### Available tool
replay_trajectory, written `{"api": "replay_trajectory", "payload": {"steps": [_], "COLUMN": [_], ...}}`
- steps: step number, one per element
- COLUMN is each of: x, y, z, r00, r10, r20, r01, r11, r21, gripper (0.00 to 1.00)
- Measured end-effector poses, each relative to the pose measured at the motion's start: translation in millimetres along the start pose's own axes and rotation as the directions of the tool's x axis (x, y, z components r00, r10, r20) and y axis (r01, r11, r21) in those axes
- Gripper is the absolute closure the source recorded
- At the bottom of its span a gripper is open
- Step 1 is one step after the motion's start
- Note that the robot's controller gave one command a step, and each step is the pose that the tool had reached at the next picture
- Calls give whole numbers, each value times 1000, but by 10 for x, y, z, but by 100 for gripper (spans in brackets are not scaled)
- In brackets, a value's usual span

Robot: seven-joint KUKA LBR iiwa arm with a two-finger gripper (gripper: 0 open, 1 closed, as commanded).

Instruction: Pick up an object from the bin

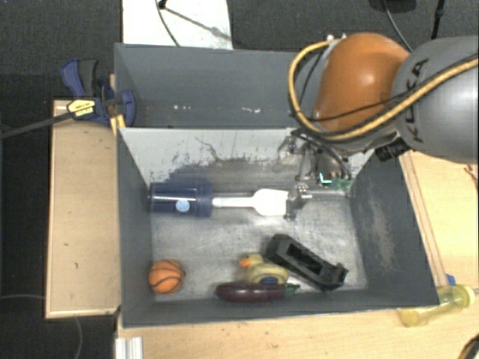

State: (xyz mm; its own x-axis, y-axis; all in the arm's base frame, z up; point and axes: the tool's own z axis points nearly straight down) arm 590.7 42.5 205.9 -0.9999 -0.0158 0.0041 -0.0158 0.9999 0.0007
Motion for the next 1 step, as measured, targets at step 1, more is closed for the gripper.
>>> {"api": "replay_trajectory", "payload": {"steps": [1], "x": [-17], "y": [-2], "z": [-43], "r00": [1000], "r10": [1], "r20": [8], "r01": [-1], "r11": [1000], "r21": [0], "gripper": [0]}}
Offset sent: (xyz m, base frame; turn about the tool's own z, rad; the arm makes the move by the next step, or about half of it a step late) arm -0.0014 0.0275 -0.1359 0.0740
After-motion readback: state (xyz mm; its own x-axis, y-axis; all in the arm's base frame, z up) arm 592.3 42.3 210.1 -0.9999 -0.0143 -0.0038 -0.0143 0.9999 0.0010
